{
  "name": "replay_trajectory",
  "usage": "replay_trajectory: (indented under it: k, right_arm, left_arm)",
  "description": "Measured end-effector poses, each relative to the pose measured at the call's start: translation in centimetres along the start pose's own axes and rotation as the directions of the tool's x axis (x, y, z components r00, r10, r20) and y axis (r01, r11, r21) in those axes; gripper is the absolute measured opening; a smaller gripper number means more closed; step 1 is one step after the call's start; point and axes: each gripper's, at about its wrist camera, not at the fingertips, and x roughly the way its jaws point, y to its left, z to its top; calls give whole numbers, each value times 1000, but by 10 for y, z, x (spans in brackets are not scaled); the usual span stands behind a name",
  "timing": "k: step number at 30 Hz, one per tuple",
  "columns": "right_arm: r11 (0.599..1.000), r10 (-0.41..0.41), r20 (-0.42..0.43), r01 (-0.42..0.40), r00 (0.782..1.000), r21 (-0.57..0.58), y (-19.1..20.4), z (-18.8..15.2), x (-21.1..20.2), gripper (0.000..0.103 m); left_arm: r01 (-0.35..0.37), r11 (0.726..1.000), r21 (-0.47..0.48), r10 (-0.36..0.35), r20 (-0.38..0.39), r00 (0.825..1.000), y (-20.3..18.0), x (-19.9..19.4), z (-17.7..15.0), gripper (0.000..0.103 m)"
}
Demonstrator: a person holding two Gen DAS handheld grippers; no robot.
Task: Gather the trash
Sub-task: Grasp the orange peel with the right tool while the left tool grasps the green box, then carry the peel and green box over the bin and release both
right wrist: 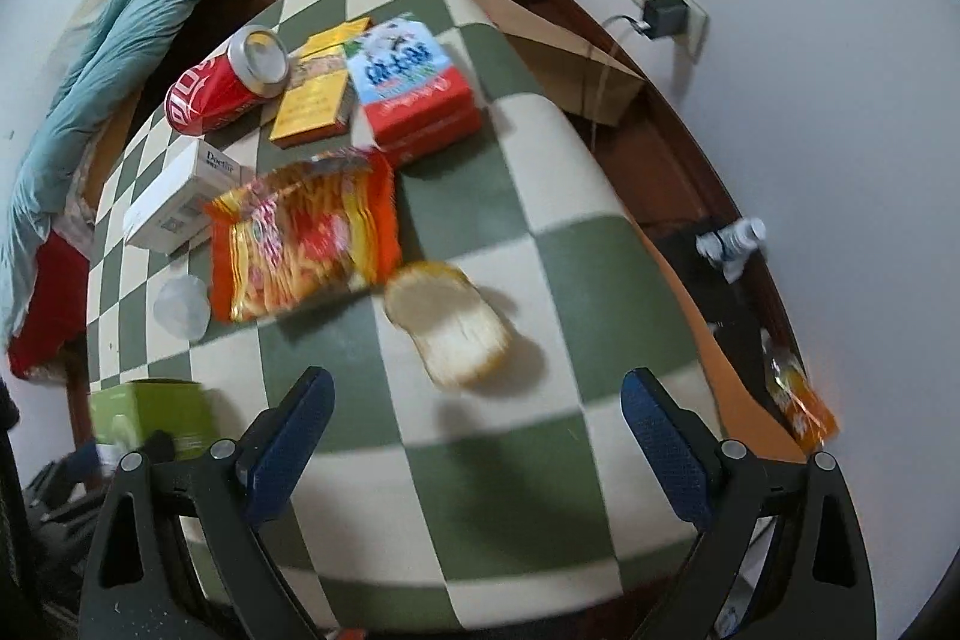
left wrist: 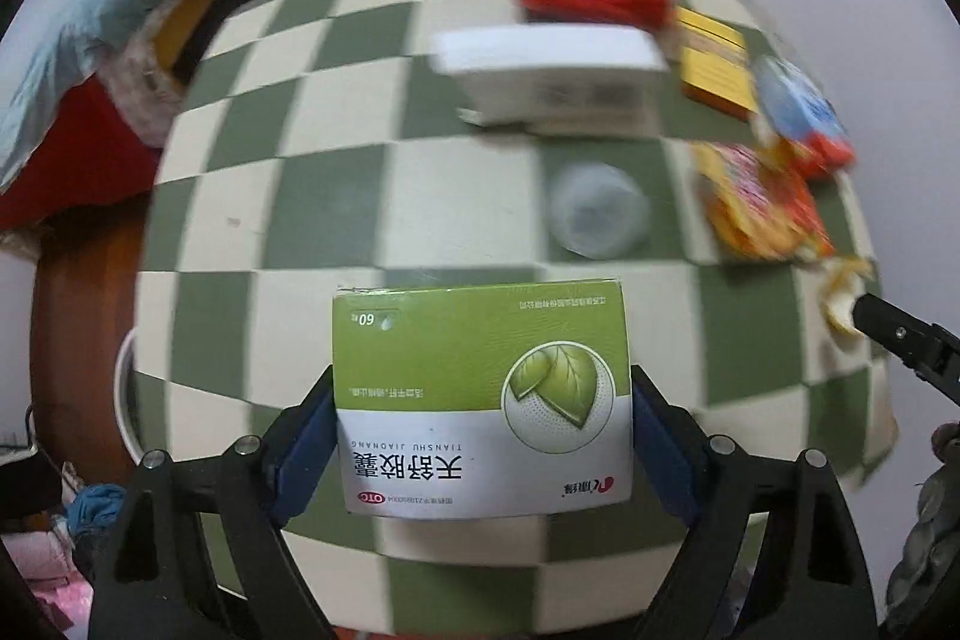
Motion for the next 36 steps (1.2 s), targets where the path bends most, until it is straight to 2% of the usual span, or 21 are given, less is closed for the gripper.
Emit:
replay_trajectory:
  k: [5,9,10,13,19,25,29,36]
  right_arm:
    - [999,-36,10,36,999,-27,14,14,18,86]
    - [998,-52,9,52,999,-35,20,17,29,70]
    - [998,-55,20,56,998,-42,21,18,29,57]
    - [995,-78,39,80,996,-53,24,17,28,40]
    - [996,-45,37,48,998,-73,35,6,12,35]
    - [991,43,51,-37,998,-128,68,-12,-21,35]
    - [979,106,67,-93,992,-180,102,-23,-48,35]
    - [935,223,86,-188,971,-302,186,-37,-94,34]
  left_arm:
    - [-23,998,-60,23,10,1000,35,5,9,88]
    - [-41,997,-67,43,22,999,42,6,11,88]
    - [-44,997,-66,46,25,999,43,6,12,88]
    - [-45,997,-56,47,39,998,42,2,10,88]
    - [-37,999,-29,40,101,994,45,-22,5,88]
    - [0,1000,-31,6,189,982,60,-66,3,88]
    - [19,999,-50,-6,248,969,82,-95,4,88]
    - [37,992,-120,6,338,941,149,-143,-1,88]
